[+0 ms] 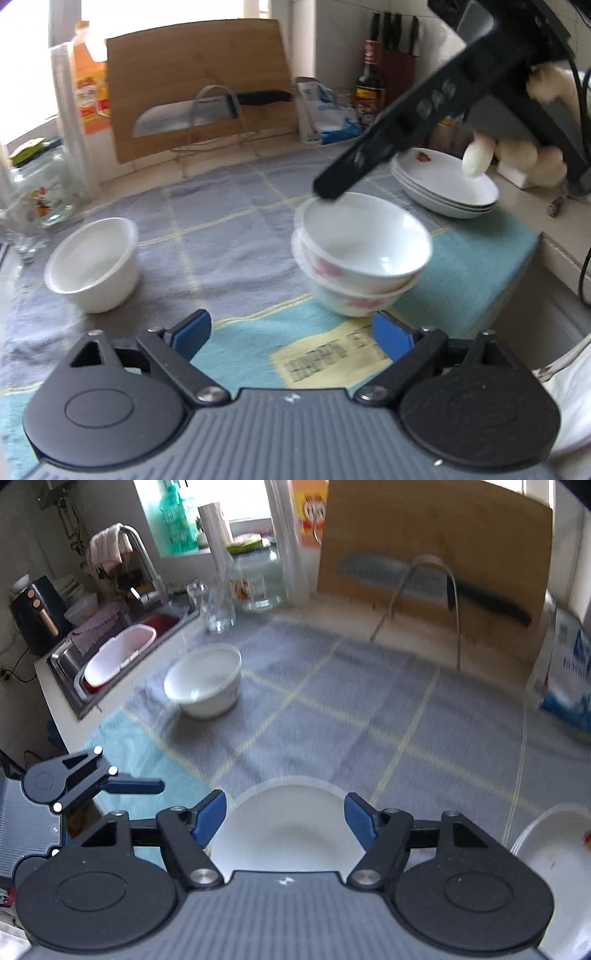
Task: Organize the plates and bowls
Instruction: 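Grasp the rim of another plain white bowl with the right tool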
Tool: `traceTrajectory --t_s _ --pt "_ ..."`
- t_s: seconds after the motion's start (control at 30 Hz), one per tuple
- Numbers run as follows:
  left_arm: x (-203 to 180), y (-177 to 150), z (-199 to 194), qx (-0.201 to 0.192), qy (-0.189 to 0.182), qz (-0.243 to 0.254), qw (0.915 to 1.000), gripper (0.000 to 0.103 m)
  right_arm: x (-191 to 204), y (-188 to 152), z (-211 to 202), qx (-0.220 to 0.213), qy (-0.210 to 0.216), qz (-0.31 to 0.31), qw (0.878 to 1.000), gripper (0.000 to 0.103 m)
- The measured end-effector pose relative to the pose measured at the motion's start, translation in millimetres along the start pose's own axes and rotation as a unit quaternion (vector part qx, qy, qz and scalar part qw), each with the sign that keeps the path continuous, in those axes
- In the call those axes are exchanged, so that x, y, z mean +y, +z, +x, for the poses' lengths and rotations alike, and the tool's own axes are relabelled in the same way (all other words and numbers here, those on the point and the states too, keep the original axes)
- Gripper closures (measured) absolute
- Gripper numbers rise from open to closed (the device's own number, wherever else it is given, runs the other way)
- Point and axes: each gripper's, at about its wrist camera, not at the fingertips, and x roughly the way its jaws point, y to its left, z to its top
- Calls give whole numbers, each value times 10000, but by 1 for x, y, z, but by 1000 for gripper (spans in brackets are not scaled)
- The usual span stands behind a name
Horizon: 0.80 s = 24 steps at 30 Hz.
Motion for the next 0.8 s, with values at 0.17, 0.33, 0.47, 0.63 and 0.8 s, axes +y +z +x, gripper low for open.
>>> traceTrajectory --t_s 0.17,0.33,0.47,0.63,0.8 --pt "35 -5 1 -229 691 -119 9973 3 22 32 10 -267 128 -240 9993 9" --pt "77 -7 14 -387 1276 -281 9907 2 46 61 37 -245 225 -461 9984 9" --pt "106 -12 28 -414 1461 -434 9875 3 59 83 64 -150 349 -452 9983 9" --pt "125 -15 37 -496 1319 -557 9885 3 68 106 95 44 436 -485 9979 9" --pt "133 -16 47 -640 1091 -615 9901 3 67 121 122 250 490 -367 9978 9"
